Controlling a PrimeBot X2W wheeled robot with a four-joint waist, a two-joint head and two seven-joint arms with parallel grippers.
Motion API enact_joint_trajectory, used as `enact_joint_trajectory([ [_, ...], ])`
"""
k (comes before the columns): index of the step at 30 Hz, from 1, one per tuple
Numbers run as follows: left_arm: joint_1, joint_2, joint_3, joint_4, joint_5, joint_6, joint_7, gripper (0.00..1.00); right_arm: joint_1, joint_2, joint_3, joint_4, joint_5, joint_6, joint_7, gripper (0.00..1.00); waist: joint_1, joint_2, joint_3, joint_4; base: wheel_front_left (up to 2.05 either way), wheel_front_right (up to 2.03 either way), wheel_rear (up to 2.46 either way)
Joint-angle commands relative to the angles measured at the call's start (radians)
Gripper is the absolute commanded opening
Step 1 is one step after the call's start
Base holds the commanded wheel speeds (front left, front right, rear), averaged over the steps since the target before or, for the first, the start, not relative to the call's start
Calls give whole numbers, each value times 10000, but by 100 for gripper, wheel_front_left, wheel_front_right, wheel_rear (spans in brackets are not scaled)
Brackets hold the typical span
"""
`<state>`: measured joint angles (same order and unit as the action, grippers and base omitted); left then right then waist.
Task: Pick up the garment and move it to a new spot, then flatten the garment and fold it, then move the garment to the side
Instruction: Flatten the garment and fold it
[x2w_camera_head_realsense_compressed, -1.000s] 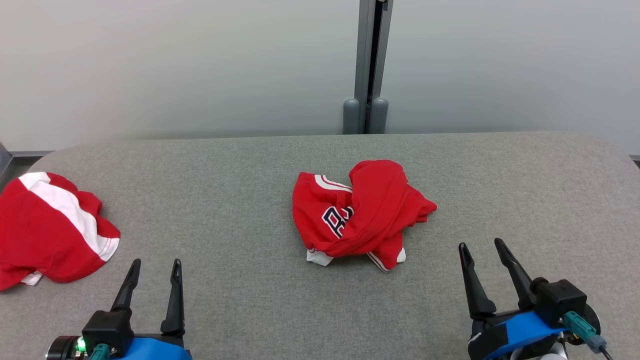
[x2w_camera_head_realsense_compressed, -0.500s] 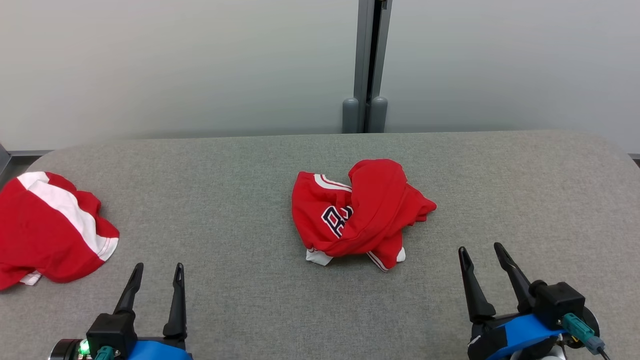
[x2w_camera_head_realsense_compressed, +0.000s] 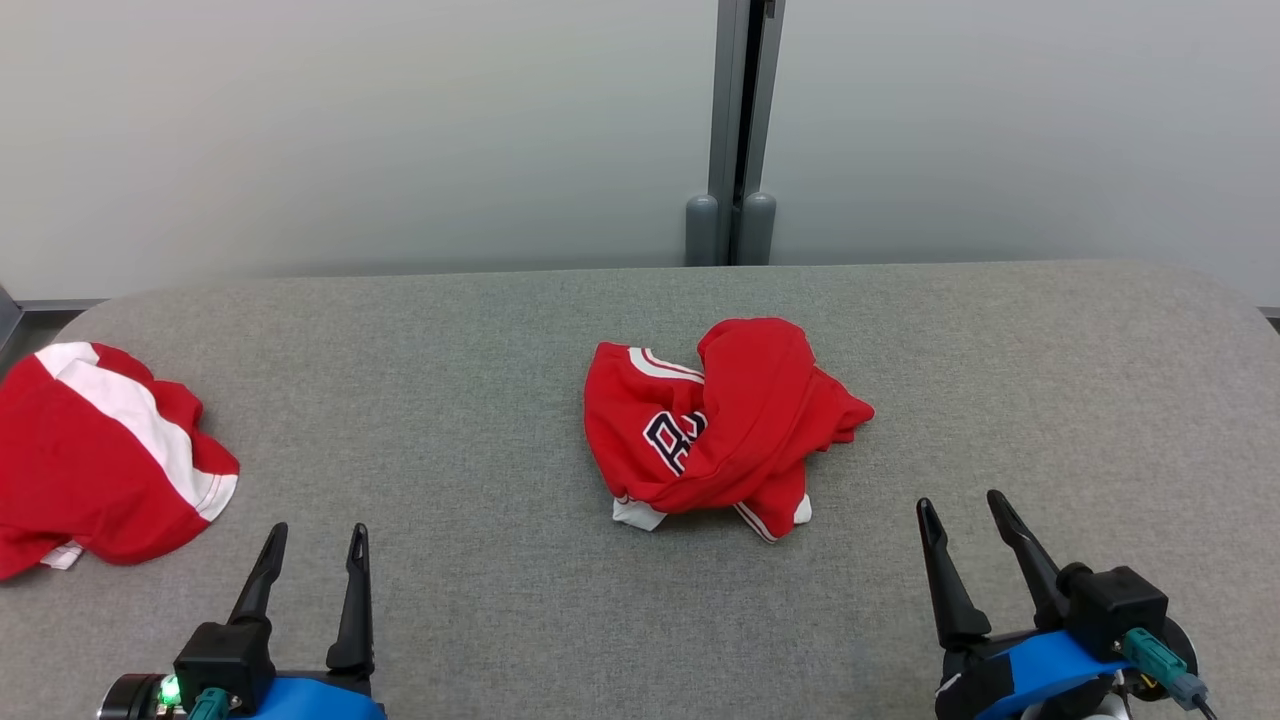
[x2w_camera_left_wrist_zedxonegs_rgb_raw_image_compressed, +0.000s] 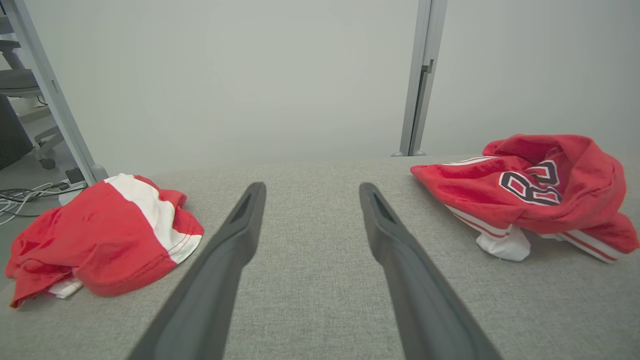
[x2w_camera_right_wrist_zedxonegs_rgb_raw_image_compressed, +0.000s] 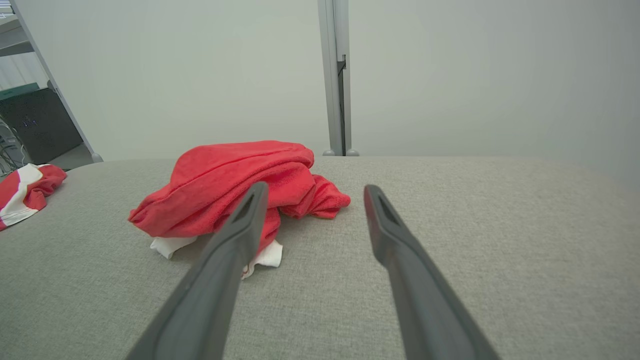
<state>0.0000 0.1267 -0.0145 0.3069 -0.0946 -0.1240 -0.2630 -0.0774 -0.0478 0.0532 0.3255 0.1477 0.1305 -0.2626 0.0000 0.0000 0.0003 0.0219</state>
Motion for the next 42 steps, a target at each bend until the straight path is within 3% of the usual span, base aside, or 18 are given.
enact_joint_trajectory([
  [1,-122,-16,24,20,80,-43,-27,100,-25,-47,-10,14,-13,5,-35,100,0,0,-5,4,0,0,0],
  [17,-247,-52,-180,169,79,-88,-27,100,-304,-45,14,-67,315,5,-35,100,0,0,-46,211,0,0,0],
  [24,-369,-94,-473,241,36,-80,-27,100,-1315,-47,536,179,-145,5,-35,100,0,0,32,488,0,0,0],
  [34,-930,-107,-933,226,-191,-74,-27,100,-4017,-189,1103,1784,-775,3,-35,100,0,0,657,1116,0,0,0],
  [42,-1436,-104,-1187,146,-352,-75,-27,100,-6380,-775,671,4065,-954,5,-17,100,0,0,1475,1547,0,0,0],
])
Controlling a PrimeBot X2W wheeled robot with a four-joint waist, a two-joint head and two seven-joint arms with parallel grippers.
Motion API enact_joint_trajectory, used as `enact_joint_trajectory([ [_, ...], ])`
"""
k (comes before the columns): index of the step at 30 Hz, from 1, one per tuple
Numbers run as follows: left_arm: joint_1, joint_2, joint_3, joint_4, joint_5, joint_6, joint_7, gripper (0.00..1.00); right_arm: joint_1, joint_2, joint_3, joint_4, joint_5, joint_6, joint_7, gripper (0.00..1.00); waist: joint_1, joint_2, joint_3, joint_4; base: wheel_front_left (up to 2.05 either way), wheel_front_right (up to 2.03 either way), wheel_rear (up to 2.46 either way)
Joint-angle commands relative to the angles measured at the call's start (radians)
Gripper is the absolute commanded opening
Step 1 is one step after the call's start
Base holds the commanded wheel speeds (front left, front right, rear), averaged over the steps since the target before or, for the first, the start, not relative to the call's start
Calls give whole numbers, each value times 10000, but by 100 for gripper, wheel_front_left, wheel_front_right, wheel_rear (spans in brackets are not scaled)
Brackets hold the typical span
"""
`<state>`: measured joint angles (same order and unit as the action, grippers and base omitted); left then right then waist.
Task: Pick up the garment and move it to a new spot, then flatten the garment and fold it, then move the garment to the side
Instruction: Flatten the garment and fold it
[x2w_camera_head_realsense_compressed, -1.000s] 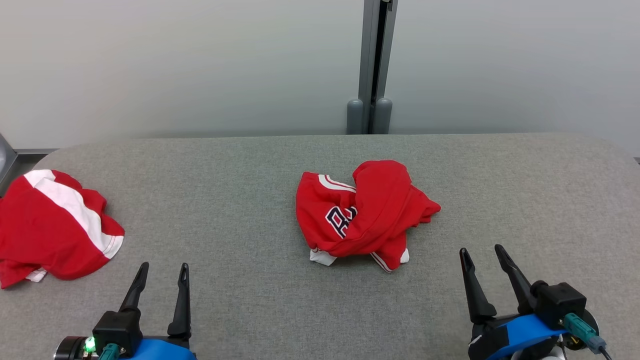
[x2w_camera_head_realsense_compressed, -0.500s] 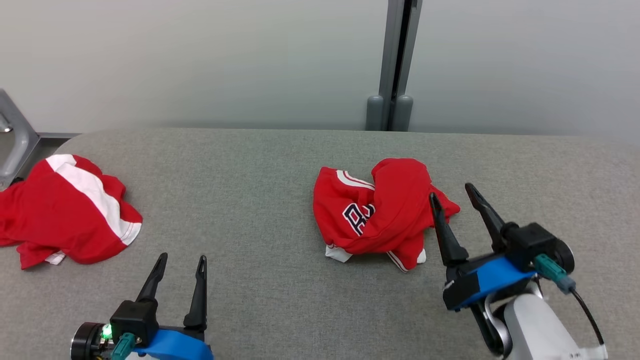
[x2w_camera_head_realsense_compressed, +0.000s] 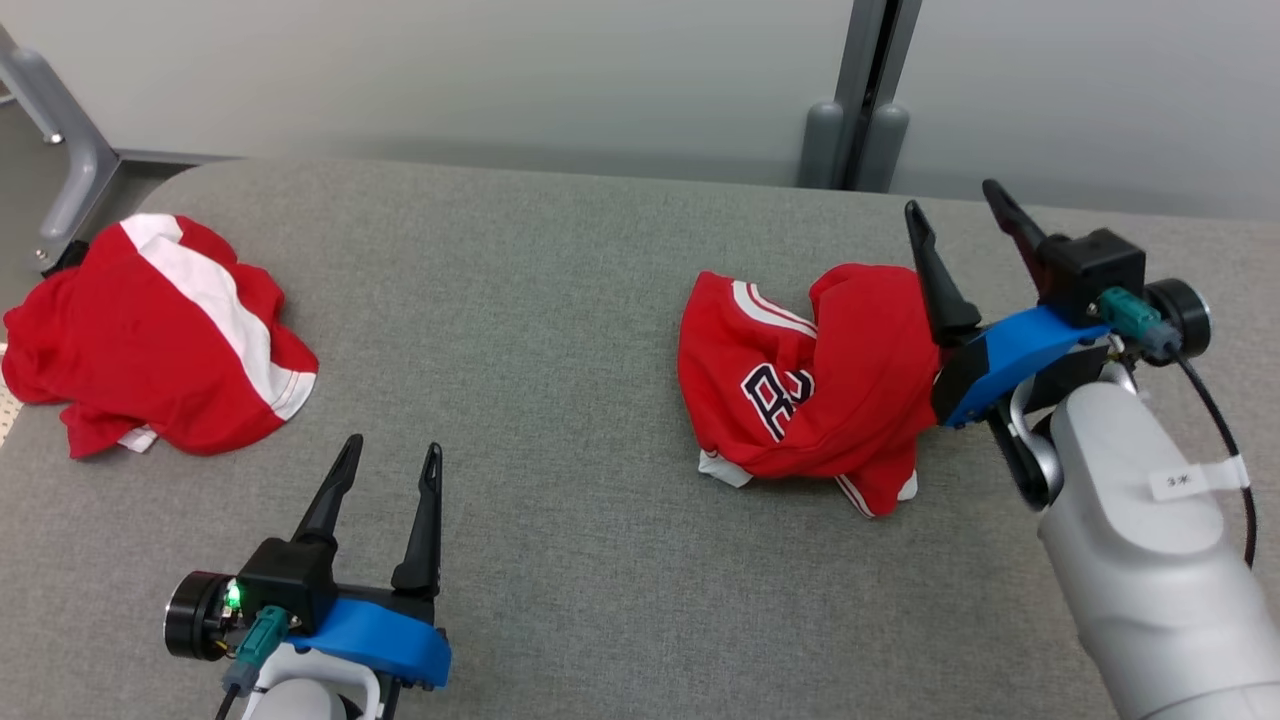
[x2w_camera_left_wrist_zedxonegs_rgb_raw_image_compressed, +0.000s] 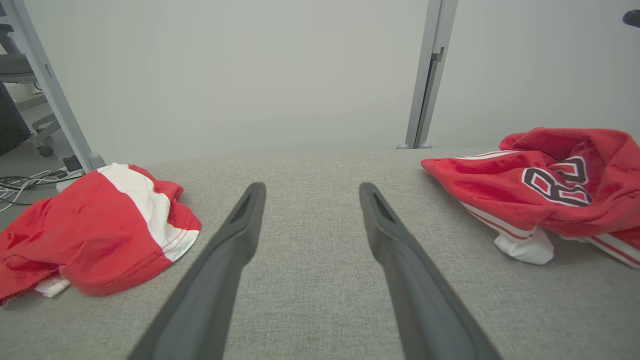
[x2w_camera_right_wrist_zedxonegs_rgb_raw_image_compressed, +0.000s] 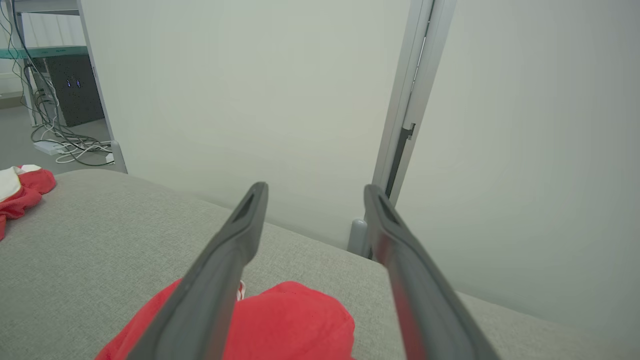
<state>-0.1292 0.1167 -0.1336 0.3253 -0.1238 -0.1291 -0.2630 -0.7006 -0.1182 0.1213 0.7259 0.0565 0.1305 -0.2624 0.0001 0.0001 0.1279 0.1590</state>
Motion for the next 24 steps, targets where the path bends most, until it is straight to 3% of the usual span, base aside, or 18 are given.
enact_joint_trajectory([
  [1,-224,-6,-12,-44,-85,-23,-27,100,-400,-149,-63,424,-70,3,29,100,-1,-1,311,221,0,0,0],
  [12,-904,-130,-318,18,-242,-24,-27,100,-2197,-382,109,3978,-64,3,1066,100,-1,-1,1185,449,0,0,0],
  [24,-1256,-156,-589,56,-337,-23,-27,100,-2045,-19,338,5411,385,5,1791,100,-1,-1,1426,481,0,0,0],
])
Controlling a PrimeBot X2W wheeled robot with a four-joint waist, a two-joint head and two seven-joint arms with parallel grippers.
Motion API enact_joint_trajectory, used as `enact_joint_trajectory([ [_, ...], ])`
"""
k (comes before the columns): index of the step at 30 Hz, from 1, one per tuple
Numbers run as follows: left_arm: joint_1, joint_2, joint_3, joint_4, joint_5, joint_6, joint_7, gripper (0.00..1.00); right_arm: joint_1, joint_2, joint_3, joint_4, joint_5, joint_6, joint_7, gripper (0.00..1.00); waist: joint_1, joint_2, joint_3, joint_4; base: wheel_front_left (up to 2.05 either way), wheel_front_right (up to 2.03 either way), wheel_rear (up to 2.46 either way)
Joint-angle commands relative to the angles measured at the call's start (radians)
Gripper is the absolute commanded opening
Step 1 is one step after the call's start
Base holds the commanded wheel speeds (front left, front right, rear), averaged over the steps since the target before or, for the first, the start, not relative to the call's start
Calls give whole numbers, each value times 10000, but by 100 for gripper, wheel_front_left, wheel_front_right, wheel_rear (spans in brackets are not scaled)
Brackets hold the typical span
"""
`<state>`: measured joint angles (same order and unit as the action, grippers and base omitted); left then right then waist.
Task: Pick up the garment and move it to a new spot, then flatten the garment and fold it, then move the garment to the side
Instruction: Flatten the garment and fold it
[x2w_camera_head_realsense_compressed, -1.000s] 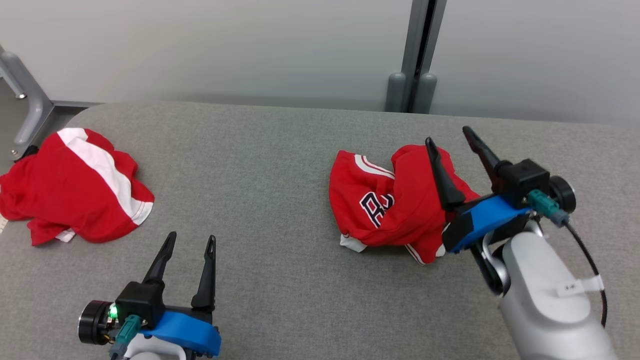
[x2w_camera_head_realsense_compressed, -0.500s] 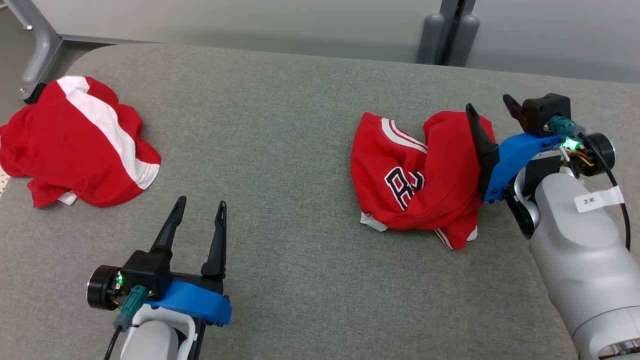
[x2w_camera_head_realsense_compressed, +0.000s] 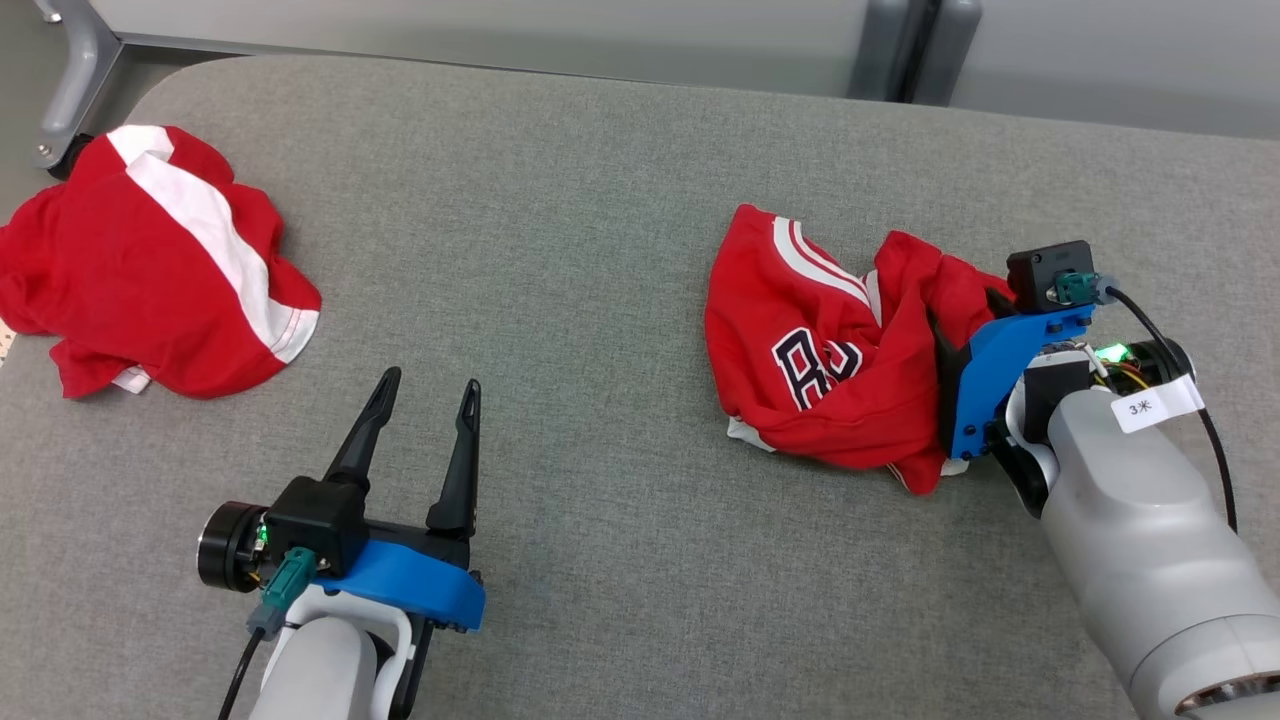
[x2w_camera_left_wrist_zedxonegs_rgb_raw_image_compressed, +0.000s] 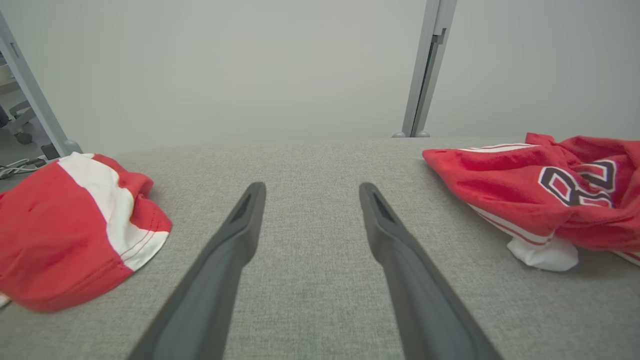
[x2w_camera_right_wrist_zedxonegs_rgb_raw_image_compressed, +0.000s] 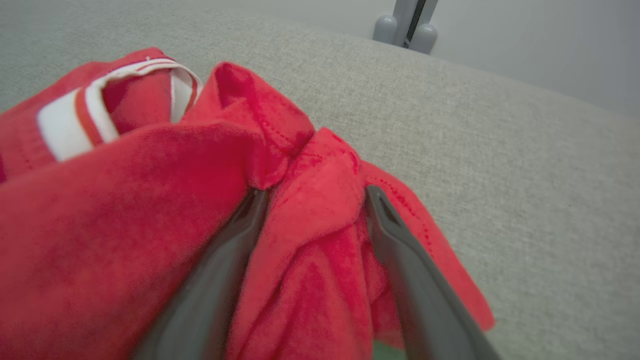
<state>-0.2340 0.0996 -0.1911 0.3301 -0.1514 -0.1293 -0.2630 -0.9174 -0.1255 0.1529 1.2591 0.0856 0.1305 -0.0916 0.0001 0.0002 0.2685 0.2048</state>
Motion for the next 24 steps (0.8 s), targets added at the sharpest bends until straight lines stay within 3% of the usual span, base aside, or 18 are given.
enact_joint_trajectory([
  [1,-227,12,-22,13,-77,-21,-27,100,167,97,19,112,192,5,205,100,-1,-2,37,40,0,0,0],
  [2,-242,10,-34,30,-67,-21,-27,100,183,124,27,140,291,5,312,40,-1,-2,53,58,0,0,0],
  [3,-255,5,-51,49,-72,-21,-27,100,191,157,84,157,373,5,380,13,-1,-2,64,75,0,0,0],
  [4,-270,-1,-62,57,-88,-21,-27,100,164,174,139,156,453,5,290,0,-1,-2,72,90,0,0,0],
  [16,42,-4,64,216,-120,-21,-27,100,-426,-72,453,-449,373,3,-1626,0,-1,-2,-408,59,0,0,0],
  [19,155,6,174,172,-72,-21,-27,100,-344,6,405,-1019,427,3,-1737,0,-1,-2,-662,-50,0,0,0],
  [24,429,-40,281,132,20,-21,-27,100,830,50,299,-3000,526,3,-1737,0,-1,-2,-1118,-281,0,0,0],
])
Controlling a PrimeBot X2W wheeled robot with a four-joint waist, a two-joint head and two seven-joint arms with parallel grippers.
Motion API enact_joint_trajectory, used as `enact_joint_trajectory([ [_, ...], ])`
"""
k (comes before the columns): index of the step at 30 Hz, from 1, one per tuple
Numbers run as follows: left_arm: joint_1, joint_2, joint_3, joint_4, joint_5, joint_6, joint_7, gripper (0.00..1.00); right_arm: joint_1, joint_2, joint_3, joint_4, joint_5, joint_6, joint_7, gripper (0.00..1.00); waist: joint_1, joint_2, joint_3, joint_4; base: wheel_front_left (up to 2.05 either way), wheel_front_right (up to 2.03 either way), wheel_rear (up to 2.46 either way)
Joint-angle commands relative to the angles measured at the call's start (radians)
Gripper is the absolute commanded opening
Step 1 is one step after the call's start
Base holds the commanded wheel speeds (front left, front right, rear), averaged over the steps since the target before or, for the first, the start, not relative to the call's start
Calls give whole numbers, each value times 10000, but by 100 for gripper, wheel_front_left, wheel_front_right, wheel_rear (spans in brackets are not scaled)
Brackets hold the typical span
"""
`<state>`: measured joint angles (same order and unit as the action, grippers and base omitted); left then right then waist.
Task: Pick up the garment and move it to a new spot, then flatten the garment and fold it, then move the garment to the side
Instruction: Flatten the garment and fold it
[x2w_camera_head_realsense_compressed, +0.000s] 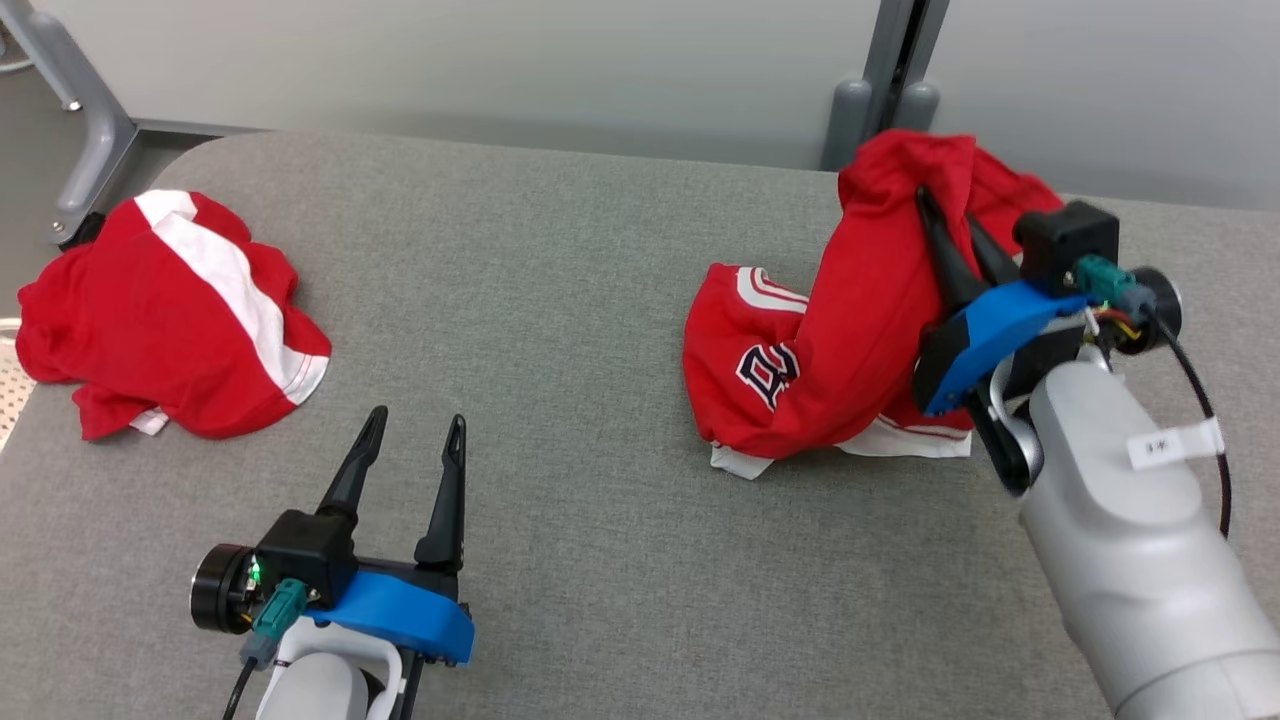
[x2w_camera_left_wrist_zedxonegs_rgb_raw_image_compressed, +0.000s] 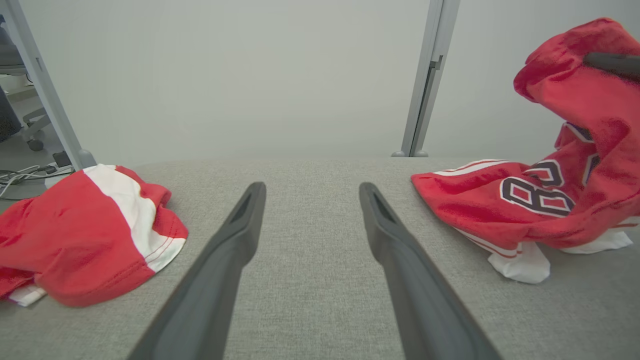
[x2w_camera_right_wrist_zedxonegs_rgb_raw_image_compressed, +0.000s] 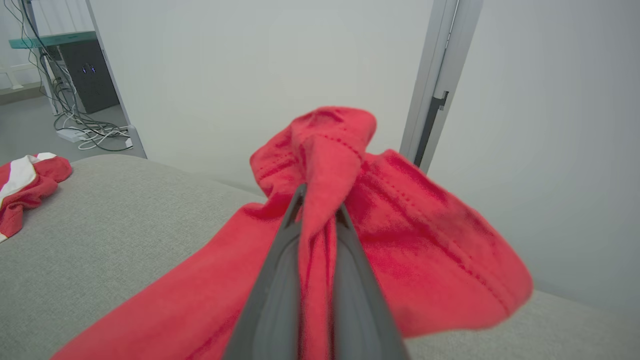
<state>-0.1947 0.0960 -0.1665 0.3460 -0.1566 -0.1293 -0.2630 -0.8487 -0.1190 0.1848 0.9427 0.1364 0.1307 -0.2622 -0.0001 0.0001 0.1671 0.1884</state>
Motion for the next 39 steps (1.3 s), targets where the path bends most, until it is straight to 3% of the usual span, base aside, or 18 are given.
enact_joint_trajectory([
  [1,111,-10,59,-25,84,-21,-27,100,424,-23,-9,-240,47,1,-33,0,1,-1,-204,-190,0,0,0],
  [9,763,-46,134,-37,128,-21,-27,100,3468,-218,73,-2771,394,1,-36,0,1,-1,-816,-804,0,0,0],
  [15,1117,-78,211,-64,177,-20,-27,100,6036,-121,-705,-4377,646,1,-39,0,1,-1,-1154,-1216,0,0,0],
  [26,1243,-133,182,-135,158,-20,-27,100,8344,373,-2854,-5275,345,1,-38,0,1,-1,-1187,-1600,0,0,0],
  [27,1240,-136,193,-141,157,-20,-27,100,8395,394,-2977,-5272,301,1,-38,9,1,-1,-1168,-1620,0,0,0],
  [28,1226,-143,182,-144,154,-20,-27,100,8404,420,-3099,-5325,290,1,-38,64,1,-1,-1149,-1634,0,0,0],
  [29,1207,-142,189,-142,147,-20,-27,100,8375,444,-3191,-5409,278,1,-38,100,1,-1,-1128,-1647,0,0,0],
  [39,1184,-67,275,-136,150,-20,-27,100,7997,648,-3136,-7552,-99,1,-37,100,1,-1,-1137,-1667,0,0,0],
])
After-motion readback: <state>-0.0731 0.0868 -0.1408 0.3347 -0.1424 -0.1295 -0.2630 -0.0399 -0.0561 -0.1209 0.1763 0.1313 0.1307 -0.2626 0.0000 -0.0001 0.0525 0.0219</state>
